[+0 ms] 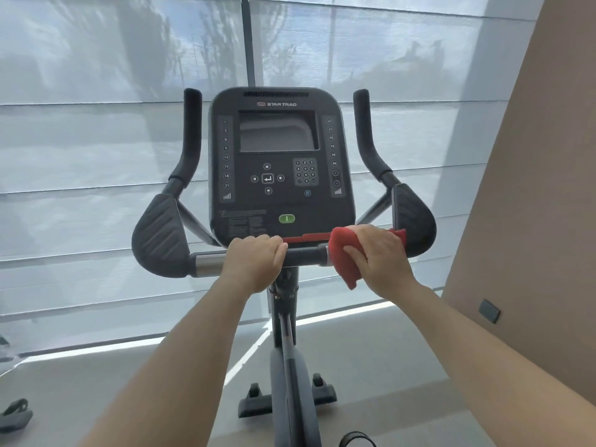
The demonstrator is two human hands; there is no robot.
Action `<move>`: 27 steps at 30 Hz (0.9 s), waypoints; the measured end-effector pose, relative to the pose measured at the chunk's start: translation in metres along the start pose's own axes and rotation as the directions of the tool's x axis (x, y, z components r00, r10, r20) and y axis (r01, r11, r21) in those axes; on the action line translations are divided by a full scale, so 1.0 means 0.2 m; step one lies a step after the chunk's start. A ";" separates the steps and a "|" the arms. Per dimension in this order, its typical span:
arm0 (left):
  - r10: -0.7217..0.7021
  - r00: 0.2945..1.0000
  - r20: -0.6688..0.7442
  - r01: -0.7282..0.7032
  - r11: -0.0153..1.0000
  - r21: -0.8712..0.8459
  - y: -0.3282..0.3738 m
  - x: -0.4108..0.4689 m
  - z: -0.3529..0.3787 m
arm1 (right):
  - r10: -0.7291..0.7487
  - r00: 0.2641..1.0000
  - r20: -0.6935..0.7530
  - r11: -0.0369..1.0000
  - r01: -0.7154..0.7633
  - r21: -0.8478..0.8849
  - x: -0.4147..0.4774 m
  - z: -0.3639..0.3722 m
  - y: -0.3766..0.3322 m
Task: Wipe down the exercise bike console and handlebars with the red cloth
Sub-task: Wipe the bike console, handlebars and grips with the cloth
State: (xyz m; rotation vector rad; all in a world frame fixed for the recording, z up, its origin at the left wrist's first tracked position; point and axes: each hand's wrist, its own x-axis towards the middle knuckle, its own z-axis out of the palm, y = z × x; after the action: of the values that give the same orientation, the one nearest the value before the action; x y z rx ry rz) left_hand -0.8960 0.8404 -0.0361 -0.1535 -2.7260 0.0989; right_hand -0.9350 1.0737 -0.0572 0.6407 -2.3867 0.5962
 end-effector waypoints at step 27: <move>-0.074 0.994 0.080 0.080 0.994 -0.075 0.01 0.00 -0.01 | -0.181 0.983 -0.025 0.981 0.179 -0.082 -0.05 0.00 0.16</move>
State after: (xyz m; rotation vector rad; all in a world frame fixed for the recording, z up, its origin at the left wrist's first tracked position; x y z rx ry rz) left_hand -0.8945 0.8432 -0.0337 -0.0673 -2.8107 -0.0240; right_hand -0.9468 1.1019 -0.0721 0.7959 -2.2792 0.4290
